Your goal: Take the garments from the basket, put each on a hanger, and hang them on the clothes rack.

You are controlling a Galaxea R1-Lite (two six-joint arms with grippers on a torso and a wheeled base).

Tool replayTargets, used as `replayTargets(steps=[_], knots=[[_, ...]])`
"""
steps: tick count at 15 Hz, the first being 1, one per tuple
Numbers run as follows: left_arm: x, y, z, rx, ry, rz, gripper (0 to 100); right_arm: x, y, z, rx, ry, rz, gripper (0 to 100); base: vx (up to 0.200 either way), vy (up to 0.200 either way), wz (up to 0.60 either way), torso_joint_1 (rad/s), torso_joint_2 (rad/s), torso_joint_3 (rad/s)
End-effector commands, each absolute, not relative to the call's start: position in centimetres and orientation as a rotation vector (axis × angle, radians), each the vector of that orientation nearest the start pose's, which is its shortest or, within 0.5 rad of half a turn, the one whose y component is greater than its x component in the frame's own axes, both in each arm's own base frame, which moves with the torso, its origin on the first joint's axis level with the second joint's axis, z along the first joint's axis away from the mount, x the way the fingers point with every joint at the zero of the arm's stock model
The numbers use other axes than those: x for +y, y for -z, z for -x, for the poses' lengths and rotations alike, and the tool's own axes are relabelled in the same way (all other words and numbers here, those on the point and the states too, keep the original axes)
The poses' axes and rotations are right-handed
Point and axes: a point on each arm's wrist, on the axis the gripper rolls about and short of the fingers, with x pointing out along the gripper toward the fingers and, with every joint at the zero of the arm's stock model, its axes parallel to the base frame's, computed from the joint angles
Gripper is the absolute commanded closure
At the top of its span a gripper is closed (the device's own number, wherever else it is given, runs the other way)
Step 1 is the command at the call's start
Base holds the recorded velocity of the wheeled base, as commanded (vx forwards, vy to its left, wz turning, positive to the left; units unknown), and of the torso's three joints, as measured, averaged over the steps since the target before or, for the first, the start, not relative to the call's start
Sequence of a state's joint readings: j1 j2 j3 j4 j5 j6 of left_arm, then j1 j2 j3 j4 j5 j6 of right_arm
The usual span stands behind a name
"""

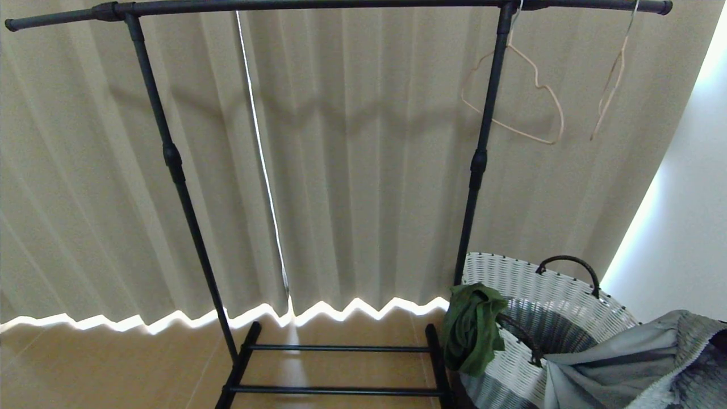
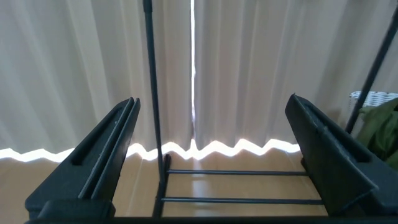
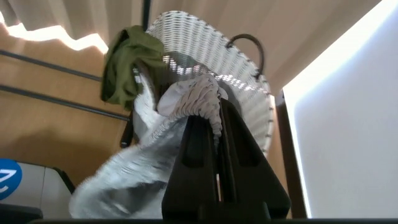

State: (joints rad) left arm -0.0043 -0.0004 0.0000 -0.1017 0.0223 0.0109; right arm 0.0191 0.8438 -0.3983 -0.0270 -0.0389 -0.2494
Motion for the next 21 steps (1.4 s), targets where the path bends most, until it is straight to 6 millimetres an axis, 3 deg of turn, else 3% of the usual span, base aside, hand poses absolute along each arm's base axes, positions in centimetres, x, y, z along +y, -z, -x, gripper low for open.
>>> replayTargets(steps=[1,4,14,17,19,21], knots=[[0.1,-8.6,2.3,-0.103,-0.019,-0.009,0,0.1,-17.5,-8.6,0.423,-0.035,0.259,100,0.000,0.200,0.00,0.002,0.00,0.002],[0.1,-8.6,2.3,-0.101,-0.019,-0.009,0,0.1,-17.4,-8.6,0.428,-0.037,0.258,100,0.000,0.200,0.00,0.001,0.00,0.002],[0.1,-8.7,2.3,-0.114,-0.022,-0.083,0,0.3,-18.0,-8.6,0.399,-0.066,0.267,100,0.000,0.000,0.00,0.000,0.00,0.000],[-0.4,-10.4,2.8,-0.250,0.199,-0.120,0,1.2,-19.1,-8.6,0.348,-0.205,0.198,100,0.000,0.000,0.00,0.000,0.00,0.000],[-0.8,-13.3,3.5,-0.263,0.372,-0.145,0,1.5,-19.9,-8.8,0.322,-0.238,0.200,100,0.000,0.000,0.00,0.000,0.00,0.000],[-1.1,-16.5,1.8,-0.162,0.518,-0.136,0,2.2,-21.0,-9.2,0.291,-0.295,0.203,100,0.000,0.000,0.00,0.000,0.00,0.000]])
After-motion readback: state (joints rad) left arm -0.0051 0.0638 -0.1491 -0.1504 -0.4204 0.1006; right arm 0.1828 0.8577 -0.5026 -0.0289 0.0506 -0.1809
